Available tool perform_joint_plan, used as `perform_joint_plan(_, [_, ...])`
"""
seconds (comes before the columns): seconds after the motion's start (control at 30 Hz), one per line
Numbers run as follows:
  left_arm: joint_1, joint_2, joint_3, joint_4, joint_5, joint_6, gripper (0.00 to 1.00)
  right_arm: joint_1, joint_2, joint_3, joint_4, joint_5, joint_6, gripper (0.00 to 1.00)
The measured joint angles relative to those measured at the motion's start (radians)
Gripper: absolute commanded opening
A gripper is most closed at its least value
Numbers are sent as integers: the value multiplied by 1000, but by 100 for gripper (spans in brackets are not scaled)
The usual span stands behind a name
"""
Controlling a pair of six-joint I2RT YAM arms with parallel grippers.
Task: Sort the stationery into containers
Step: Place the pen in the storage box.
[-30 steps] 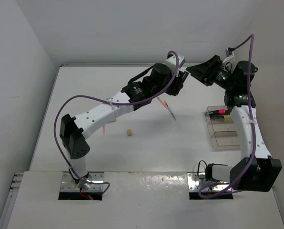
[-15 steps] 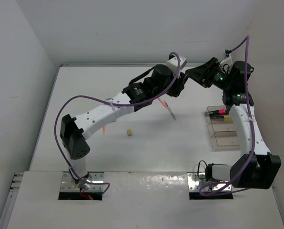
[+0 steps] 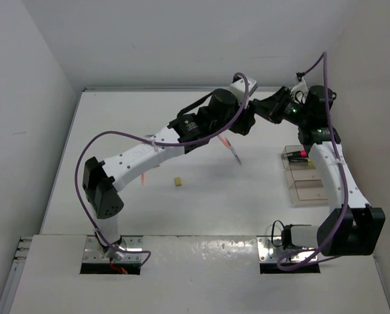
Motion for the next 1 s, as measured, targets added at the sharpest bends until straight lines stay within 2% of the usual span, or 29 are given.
perform_joint_plan(0.03, [0, -1, 0, -1, 5, 13, 99, 0, 0, 1, -1, 0, -11, 0])
perform_joint_plan(0.13, [11, -8, -14, -2, 54, 40, 100, -11, 0, 19, -60, 1, -104, 0])
perform_joint_plan(0.23, [46, -45, -64, -23, 170, 98, 100, -65, -9, 72, -163, -6, -299, 0])
perform_joint_plan(0.37, [182, -117, -159, -40, 391, 178, 100, -191, -53, 143, -316, -6, -738, 0])
perform_joint_plan(0.5, [363, -162, -233, -56, 562, 223, 100, -299, -161, 94, -446, -25, -1318, 0])
perform_joint_plan(0.6, [437, -162, -251, -73, 611, 245, 100, -354, -168, 77, -598, -42, -1717, 0])
perform_joint_plan(0.73, [463, -162, -283, -90, 645, 266, 100, -407, -21, 121, -802, -33, -2133, 0])
perform_joint_plan(0.87, [472, -163, -343, -94, 655, 282, 100, -427, 130, 145, -908, 14, -2403, 0])
perform_joint_plan(1.0, [493, -163, -371, -120, 646, 297, 100, -426, 182, 145, -976, 56, -2590, 0])
